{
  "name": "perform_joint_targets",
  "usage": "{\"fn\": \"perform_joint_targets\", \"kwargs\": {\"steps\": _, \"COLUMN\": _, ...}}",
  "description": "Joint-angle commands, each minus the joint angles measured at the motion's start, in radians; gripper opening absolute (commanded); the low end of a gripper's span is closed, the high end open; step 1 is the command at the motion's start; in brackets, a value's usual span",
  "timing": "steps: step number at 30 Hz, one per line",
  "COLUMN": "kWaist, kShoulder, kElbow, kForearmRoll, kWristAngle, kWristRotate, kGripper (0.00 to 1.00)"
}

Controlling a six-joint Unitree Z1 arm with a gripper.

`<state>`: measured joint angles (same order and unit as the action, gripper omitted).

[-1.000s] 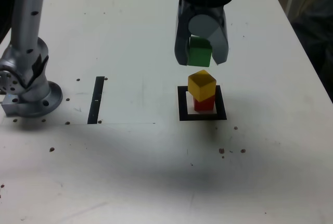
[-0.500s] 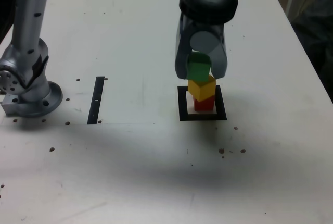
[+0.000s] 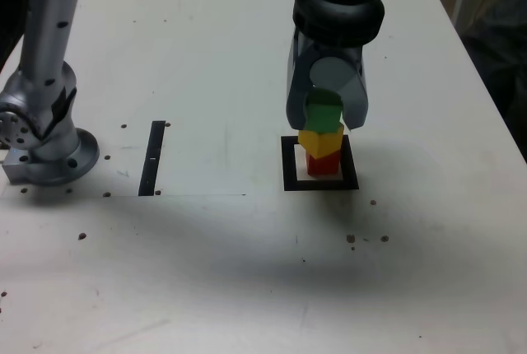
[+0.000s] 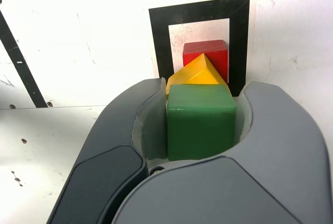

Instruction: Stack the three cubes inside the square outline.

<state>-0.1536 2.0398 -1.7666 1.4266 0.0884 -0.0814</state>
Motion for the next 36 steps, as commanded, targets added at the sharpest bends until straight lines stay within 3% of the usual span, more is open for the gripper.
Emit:
{"fn": "perform_joint_targets", "kwargs": {"steps": 1, "kWaist": 0.002, "kShoulder": 0.004, "kElbow": 0.004, "kForearmRoll": -0.004, "kWristAngle": 0.002, "kWristRotate": 0.004, "kGripper": 0.76}}
{"fn": "perform_joint_targets", "kwargs": {"steps": 4, "kWaist": 0.003, "kShoulder": 0.002, "kElbow": 0.003, "kForearmRoll": -0.005, "kWristAngle": 0.005, "kWristRotate": 0.008, "kGripper": 0.9}}
{"fn": "perform_joint_targets", "kwargs": {"steps": 8, "kWaist": 0.003, "kShoulder": -0.005, "kElbow": 0.002, "kForearmRoll": 0.0, "kWristAngle": 0.013, "kWristRotate": 0.008, "kGripper": 0.98}}
{"fn": "perform_joint_targets", "kwargs": {"steps": 16, "kWaist": 0.003, "kShoulder": -0.042, "kElbow": 0.002, "kForearmRoll": 0.036, "kWristAngle": 0.042, "kWristRotate": 0.008, "kGripper": 0.99}}
{"fn": "perform_joint_targets", "kwargs": {"steps": 23, "kWaist": 0.003, "kShoulder": -0.153, "kElbow": 0.016, "kForearmRoll": 0.097, "kWristAngle": 0.059, "kWristRotate": 0.017, "kGripper": 0.99}}
{"fn": "perform_joint_targets", "kwargs": {"steps": 27, "kWaist": 0.003, "kShoulder": -0.249, "kElbow": 0.064, "kForearmRoll": 0.108, "kWristAngle": 0.037, "kWristRotate": 0.035, "kGripper": 0.99}}
{"fn": "perform_joint_targets", "kwargs": {"steps": 36, "kWaist": 0.003, "kShoulder": -0.483, "kElbow": 0.313, "kForearmRoll": 0.091, "kWristAngle": -0.054, "kWristRotate": 0.038, "kGripper": 0.99}}
